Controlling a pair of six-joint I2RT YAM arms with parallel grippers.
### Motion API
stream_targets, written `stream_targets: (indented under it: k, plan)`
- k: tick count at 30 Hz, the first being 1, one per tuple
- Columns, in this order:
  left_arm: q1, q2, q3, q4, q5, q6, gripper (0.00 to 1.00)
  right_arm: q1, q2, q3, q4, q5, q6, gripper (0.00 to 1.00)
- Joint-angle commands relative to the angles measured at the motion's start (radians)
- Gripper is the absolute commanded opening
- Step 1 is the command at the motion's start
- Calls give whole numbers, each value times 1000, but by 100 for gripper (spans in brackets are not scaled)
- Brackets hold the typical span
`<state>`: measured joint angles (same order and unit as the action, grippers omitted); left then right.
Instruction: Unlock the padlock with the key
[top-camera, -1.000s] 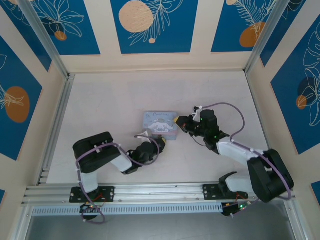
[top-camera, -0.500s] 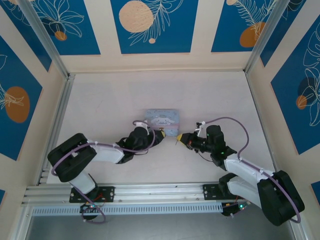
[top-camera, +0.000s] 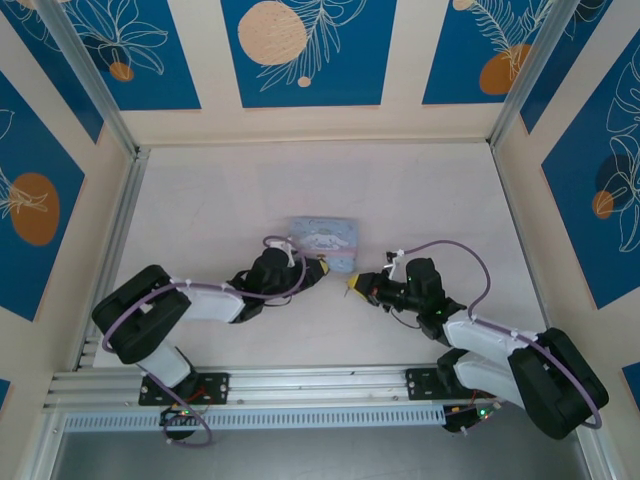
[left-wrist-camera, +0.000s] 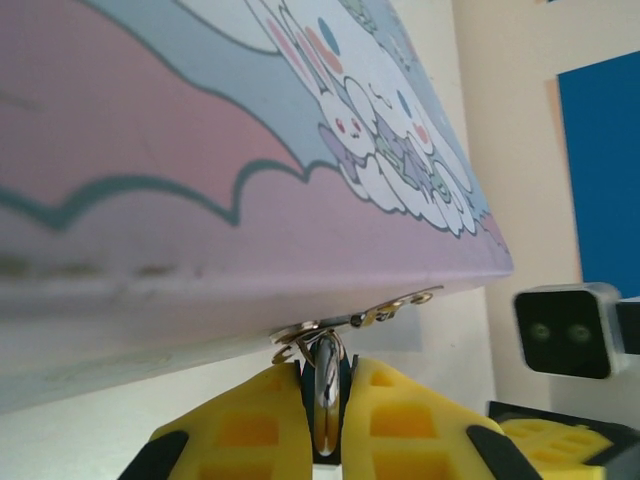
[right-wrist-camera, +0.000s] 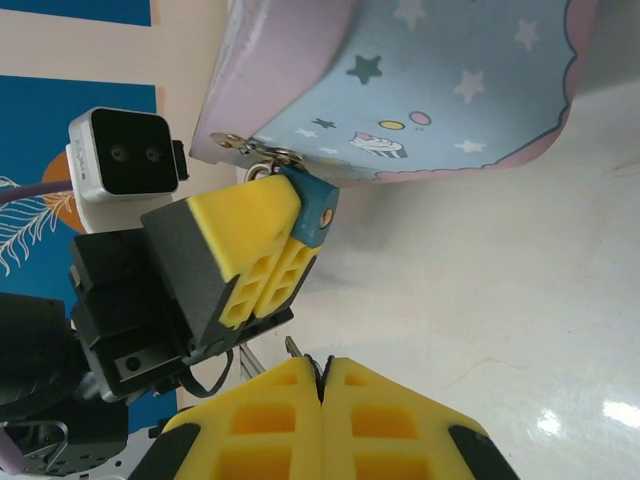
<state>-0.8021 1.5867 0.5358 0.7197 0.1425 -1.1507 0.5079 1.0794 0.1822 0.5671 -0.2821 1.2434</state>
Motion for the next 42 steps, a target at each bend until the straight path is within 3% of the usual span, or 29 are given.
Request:
stream_targets:
  k: [1, 14, 23, 42]
  plan:
    - [26, 10, 12, 137, 91, -68, 0, 10, 16, 3, 77, 29, 25, 0]
    - [38, 47, -9, 301, 76, -312, 0, 19, 22, 14, 123, 118, 103, 0]
    - [38, 41, -25, 336, 36, -349, 0, 26, 23, 22, 118, 191, 177, 0]
    - [37, 41, -9, 330, 36, -347, 0, 70, 151, 112, 167, 212, 191, 0]
